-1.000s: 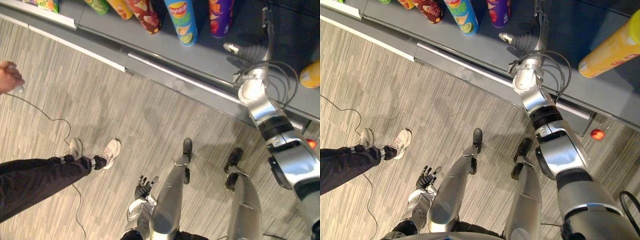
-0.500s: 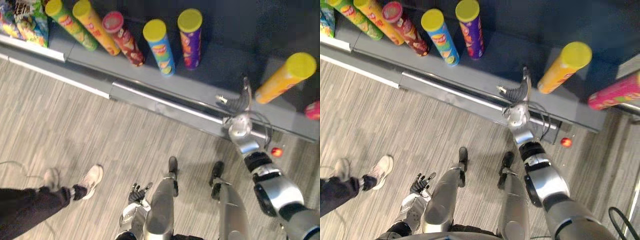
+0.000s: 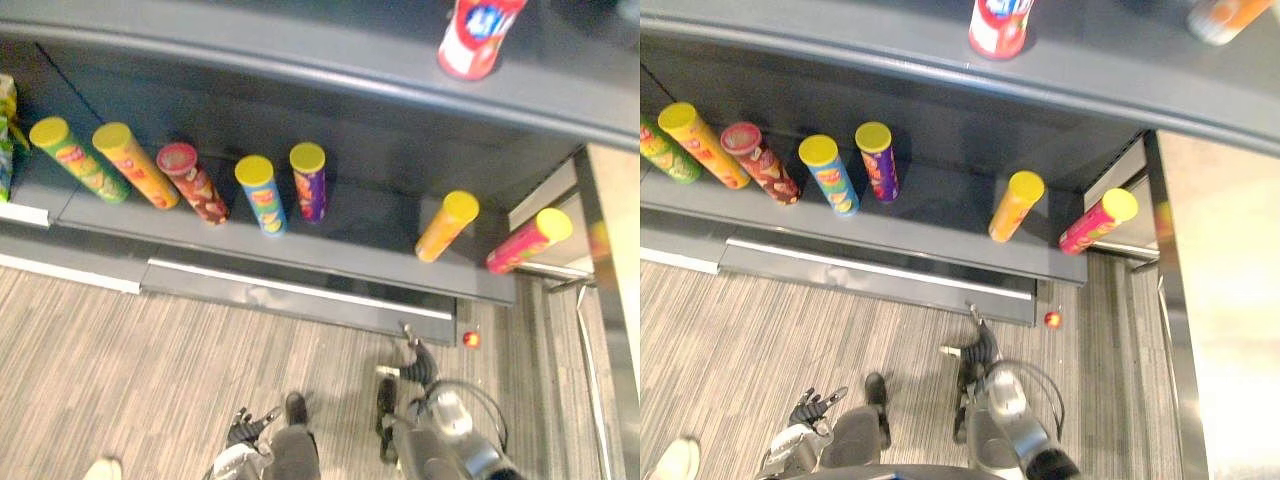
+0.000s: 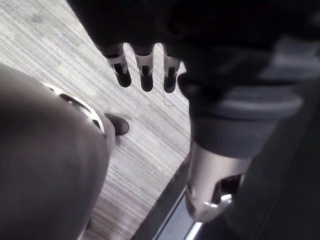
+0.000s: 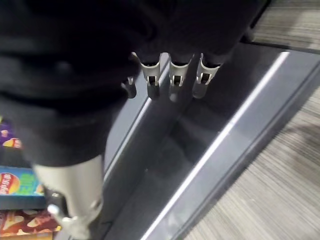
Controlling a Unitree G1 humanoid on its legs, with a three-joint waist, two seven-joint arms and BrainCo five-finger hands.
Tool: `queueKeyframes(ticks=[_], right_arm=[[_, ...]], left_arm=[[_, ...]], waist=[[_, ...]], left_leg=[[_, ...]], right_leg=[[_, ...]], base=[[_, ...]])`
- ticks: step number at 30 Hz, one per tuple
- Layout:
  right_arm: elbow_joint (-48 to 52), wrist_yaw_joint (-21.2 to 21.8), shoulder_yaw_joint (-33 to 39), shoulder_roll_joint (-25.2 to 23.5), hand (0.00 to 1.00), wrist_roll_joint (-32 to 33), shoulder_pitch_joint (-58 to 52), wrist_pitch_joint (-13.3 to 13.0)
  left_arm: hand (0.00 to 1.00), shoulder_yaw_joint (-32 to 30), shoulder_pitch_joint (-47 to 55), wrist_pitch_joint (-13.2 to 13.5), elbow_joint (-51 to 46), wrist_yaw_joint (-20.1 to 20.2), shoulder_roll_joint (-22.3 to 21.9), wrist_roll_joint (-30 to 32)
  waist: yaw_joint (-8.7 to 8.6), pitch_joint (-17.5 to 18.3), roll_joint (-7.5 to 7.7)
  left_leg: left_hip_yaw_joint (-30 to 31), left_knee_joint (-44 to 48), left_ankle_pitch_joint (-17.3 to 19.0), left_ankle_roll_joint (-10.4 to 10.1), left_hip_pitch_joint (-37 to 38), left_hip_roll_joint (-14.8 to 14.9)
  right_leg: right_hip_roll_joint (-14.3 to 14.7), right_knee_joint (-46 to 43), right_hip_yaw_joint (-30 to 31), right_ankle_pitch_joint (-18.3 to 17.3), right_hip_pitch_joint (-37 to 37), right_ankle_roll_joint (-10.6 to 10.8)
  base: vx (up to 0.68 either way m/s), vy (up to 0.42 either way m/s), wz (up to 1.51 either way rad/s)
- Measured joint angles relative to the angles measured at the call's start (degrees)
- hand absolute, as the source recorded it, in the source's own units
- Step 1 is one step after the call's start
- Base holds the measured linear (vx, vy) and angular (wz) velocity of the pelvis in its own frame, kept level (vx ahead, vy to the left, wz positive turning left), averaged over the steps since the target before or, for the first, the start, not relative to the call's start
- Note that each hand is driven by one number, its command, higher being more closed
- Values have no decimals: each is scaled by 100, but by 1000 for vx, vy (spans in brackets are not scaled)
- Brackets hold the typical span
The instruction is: Put the gum and the chips on the shelf.
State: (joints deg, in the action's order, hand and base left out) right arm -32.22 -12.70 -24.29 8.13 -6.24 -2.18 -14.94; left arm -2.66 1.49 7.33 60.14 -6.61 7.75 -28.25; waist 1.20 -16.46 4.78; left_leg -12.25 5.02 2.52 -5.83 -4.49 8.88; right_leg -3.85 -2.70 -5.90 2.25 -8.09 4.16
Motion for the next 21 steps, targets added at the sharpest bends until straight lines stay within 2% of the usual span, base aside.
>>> queueKeyframes(ticks=[3,6,8,12,15,16,21], right_arm=[[-334,212,54,-6,0,-23,-322,62],[-779,174,371,-20,0,-69,-476,203],[-1338,55,913,-40,0,-31,-603,310],[-2182,-246,1793,-87,0,56,-417,443],[-2980,-251,2423,-164,0,477,-380,602],[-3256,-160,2647,-189,0,642,-409,752],[-3425,201,3293,-262,0,1434,-706,1273]], left_arm=[[0,-14,130,-103,147,102,14,78],[0,-107,232,-200,206,210,-48,216],[0,-189,240,-275,334,259,-87,215],[0,-275,284,-372,492,296,-134,216],[0,-501,287,-421,611,300,-201,215],[0,-592,284,-436,668,297,-234,215],[0,-810,280,-671,781,233,-299,210]], waist=[[-114,321,-5],[-137,564,-72],[-152,753,-154],[-227,881,-208],[-226,970,-237],[-228,980,-258],[-261,1060,-368]], left_leg=[[-102,-196,-4,2,246,-31],[-173,-371,-12,6,434,-60],[-224,-546,-35,12,603,-95],[-261,-741,-74,11,829,-135],[-262,-897,-100,12,1016,-171],[-264,-913,-99,12,1083,-176],[-274,-999,-99,13,1205,-210]], right_leg=[[-1,90,69,4,157,4],[6,177,133,4,279,5],[4,264,162,4,388,7],[-2,364,171,7,558,17],[0,469,147,7,732,18],[-1,473,142,9,792,22],[-25,531,99,1,904,38]], base=[[78,32,-12],[67,15,-12],[61,17,-7],[51,12,-3],[70,14,2],[41,10,3],[24,7,0]])
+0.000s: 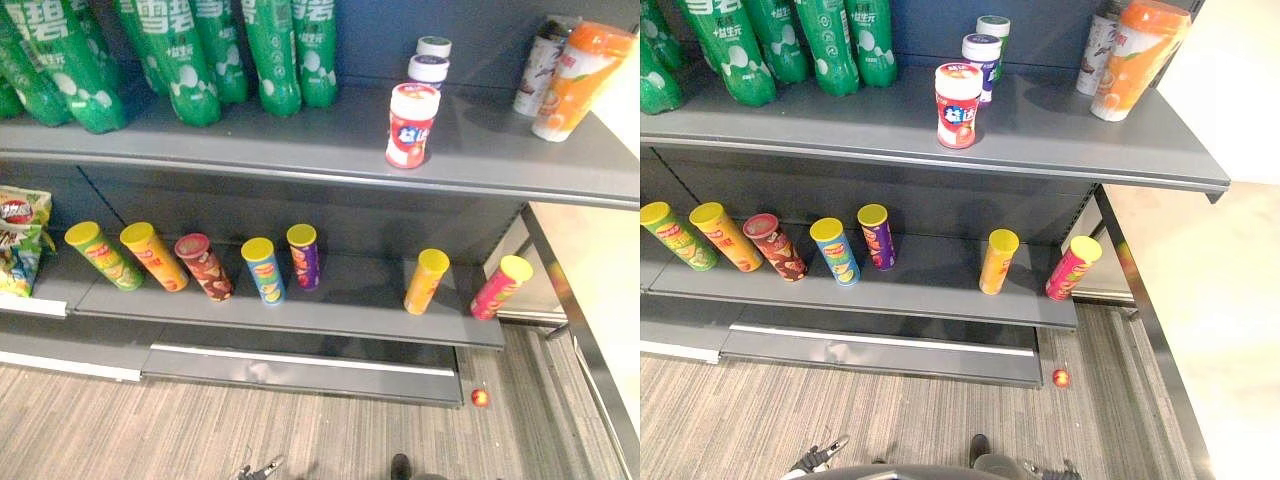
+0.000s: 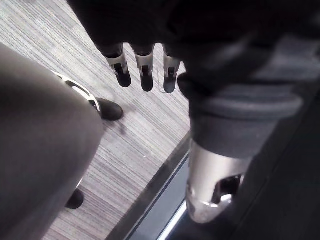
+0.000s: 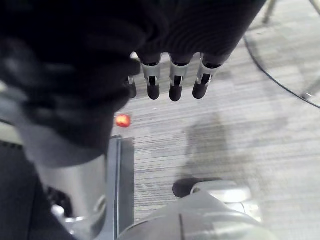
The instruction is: Put the gum and the chips on the shelf.
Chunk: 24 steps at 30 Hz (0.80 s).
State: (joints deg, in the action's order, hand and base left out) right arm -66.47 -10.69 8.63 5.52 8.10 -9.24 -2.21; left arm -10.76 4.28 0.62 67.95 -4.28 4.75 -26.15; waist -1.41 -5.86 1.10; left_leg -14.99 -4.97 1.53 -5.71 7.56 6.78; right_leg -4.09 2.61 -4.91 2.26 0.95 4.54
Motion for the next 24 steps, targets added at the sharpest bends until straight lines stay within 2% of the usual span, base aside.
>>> queueKeyframes(ticks=[4,11,24], right_arm=[[-130,-66,395,-100,0,378,0,154],[-203,-284,682,-141,0,424,-20,199],[-205,-382,712,-137,0,579,-108,76]], left_arm=[[0,-85,7,-127,49,-53,-14,-108],[0,-79,64,-247,93,-166,-43,-472],[0,-85,182,-321,-14,-219,-113,-564]], waist=[[6,21,-47],[12,117,-126],[19,307,-202]], left_leg=[[0,-39,0,-1,193,1],[9,-75,-12,12,250,-3],[89,-78,-23,1,164,9]], right_leg=[[9,40,-28,0,177,5],[-20,65,-60,-26,249,39],[-18,192,-156,4,270,63]], base=[[0,0,0],[-36,-9,1],[-1,-4,4]])
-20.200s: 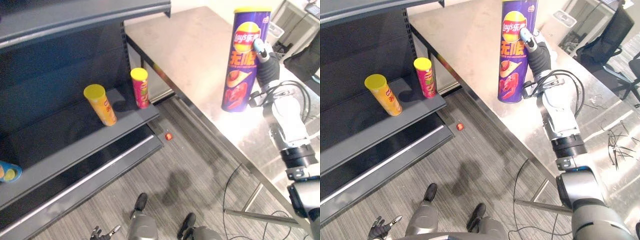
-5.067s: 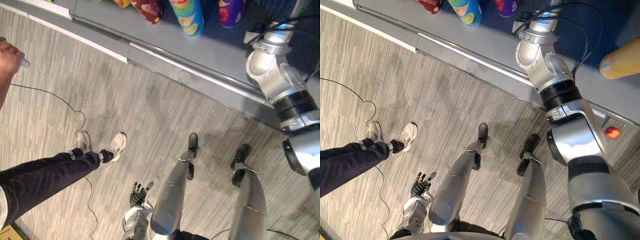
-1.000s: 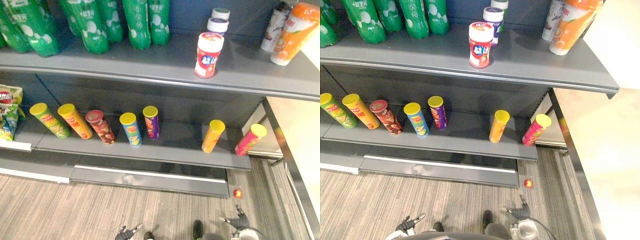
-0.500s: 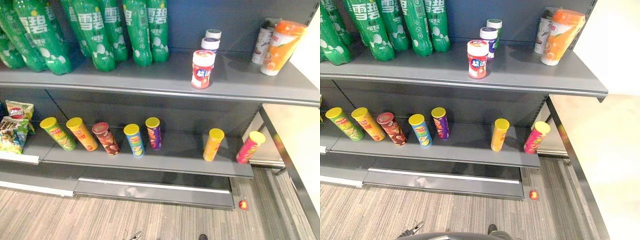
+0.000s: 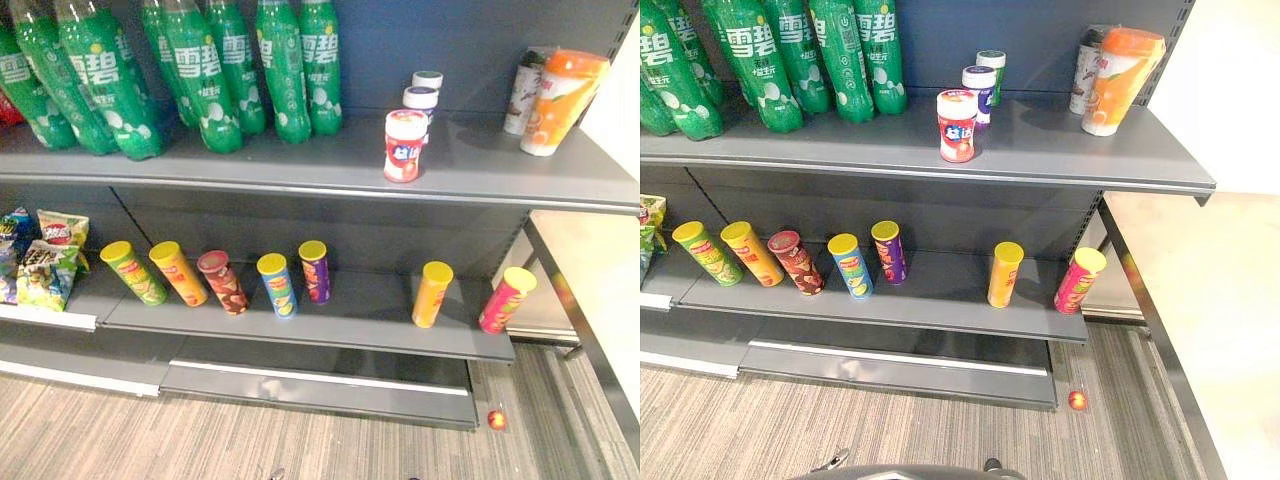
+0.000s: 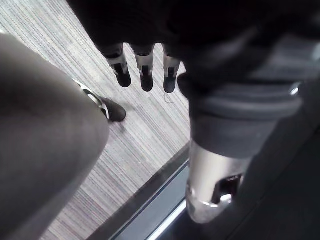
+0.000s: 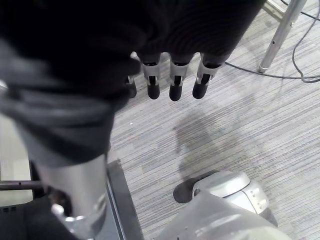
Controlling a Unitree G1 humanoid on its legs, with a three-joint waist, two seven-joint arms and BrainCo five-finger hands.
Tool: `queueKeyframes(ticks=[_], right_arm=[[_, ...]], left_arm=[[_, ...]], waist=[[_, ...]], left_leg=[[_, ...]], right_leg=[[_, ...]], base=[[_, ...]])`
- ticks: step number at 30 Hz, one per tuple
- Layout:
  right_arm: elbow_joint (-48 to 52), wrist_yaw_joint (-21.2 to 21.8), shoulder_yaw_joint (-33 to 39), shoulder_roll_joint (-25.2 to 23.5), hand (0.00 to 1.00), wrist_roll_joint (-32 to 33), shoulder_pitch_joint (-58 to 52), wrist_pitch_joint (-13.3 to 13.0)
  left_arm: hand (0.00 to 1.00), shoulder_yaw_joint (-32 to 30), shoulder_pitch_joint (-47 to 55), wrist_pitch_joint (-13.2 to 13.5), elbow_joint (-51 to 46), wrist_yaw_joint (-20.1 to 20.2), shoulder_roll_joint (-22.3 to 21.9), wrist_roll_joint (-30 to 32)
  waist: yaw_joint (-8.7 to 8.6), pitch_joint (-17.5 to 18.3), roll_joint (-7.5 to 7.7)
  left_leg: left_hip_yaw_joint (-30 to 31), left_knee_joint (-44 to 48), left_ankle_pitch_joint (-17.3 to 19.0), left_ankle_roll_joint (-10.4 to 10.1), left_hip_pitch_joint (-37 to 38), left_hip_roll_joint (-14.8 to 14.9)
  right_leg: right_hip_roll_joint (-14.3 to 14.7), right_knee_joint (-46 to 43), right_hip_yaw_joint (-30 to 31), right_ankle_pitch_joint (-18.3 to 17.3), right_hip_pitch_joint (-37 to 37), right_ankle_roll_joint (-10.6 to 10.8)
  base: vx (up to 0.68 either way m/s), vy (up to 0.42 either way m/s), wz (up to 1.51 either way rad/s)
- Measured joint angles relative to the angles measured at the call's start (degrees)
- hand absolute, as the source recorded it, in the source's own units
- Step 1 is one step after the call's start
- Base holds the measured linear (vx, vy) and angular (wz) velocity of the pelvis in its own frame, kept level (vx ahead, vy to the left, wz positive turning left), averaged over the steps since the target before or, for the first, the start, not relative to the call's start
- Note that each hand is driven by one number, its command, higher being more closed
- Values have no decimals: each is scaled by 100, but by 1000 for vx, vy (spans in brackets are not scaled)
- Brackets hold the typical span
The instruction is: Put the gum and the chips on the shelf.
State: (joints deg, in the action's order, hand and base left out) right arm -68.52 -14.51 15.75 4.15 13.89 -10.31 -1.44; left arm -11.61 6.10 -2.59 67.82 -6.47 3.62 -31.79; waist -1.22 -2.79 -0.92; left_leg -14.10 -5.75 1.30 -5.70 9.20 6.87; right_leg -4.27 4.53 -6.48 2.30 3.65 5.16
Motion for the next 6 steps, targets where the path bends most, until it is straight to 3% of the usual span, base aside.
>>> queueKeyframes(ticks=[6], right_arm=[[-120,0,167,-4,0,-32,24,-9]], left_arm=[[0,5,37,-51,6,-5,-7,-175]], waist=[[5,54,-24]], left_leg=[[-24,31,15,-23,39,32]], right_leg=[[36,78,2,29,70,-17]], base=[[6,-1,0]])
